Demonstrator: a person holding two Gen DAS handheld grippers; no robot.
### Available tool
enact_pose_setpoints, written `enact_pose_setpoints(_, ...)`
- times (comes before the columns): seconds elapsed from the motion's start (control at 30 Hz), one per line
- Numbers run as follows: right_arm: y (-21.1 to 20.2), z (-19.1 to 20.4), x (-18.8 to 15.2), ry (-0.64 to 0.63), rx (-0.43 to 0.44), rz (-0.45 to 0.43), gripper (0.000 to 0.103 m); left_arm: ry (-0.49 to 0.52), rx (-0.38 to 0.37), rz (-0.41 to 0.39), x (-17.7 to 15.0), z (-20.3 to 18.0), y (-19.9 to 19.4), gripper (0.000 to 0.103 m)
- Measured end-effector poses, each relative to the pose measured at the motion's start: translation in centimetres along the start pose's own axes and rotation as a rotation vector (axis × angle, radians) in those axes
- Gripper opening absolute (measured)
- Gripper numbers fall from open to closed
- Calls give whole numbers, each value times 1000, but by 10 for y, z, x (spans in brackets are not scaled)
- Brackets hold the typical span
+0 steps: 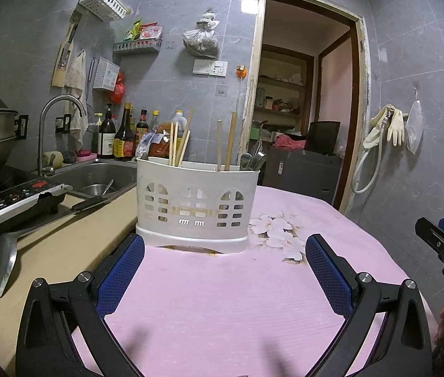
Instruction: Organize utensils
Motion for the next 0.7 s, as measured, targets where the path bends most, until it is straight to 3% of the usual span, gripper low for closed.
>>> enact_pose_setpoints(0.7, -1, -1, 1, 6, 2, -1, 103, 6, 7, -2, 1, 0, -1, 101)
Point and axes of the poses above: each gripper's, at about its wrist camera, not at the fingertips, and y roughly the way its jaws point, z to its left, x to its top, the point moved 10 cm from there along y, roughly the way its jaws point, and after that the axes turned 8 degrees about z, right-handed, at the moved point
